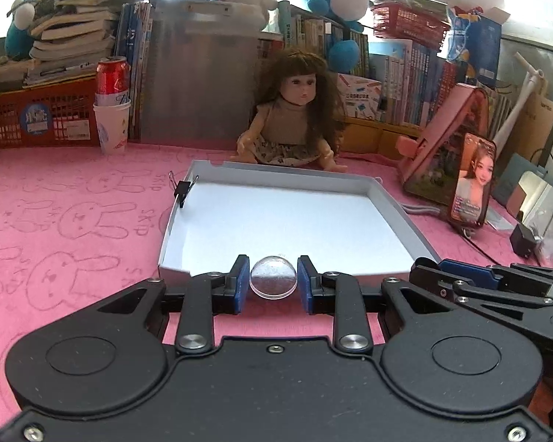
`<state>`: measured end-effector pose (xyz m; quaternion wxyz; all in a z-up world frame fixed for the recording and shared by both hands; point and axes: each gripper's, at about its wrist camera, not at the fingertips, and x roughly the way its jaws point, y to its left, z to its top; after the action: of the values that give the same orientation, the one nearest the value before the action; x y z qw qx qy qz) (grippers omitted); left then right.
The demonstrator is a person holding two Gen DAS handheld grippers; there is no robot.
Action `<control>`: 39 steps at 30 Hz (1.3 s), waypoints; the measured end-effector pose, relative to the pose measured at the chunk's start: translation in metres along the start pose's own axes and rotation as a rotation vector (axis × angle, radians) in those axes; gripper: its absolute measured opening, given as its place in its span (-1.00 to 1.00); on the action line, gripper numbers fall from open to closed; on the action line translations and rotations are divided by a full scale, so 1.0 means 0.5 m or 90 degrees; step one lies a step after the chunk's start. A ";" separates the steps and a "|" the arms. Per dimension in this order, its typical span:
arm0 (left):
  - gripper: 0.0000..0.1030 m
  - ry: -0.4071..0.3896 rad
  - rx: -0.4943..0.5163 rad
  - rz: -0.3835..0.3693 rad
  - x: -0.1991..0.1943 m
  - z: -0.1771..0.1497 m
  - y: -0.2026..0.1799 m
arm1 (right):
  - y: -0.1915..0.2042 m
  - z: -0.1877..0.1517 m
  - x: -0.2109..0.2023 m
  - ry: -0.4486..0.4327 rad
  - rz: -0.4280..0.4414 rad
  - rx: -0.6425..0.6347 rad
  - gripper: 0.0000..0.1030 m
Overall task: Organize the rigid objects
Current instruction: 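Carry the black lid with the right tool while the left tool carries the dome into the white tray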
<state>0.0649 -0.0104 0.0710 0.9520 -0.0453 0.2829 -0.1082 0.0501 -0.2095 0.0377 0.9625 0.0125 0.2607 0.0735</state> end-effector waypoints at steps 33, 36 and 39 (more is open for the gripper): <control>-0.49 0.132 -0.007 0.055 0.253 0.046 0.051 | -0.077 0.058 0.234 0.189 -0.014 0.054 -0.27; -0.49 0.139 -0.004 0.058 0.260 0.042 0.050 | -0.077 0.053 0.239 0.192 -0.018 0.052 -0.28; -0.49 0.135 0.008 0.063 0.262 0.040 0.047 | -0.072 0.051 0.240 0.190 -0.024 0.041 -0.28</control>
<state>0.1871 -0.0175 0.0147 0.9210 -0.0139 0.3836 -0.0670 0.1704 -0.2268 -0.0024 0.9134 0.0277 0.4033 0.0482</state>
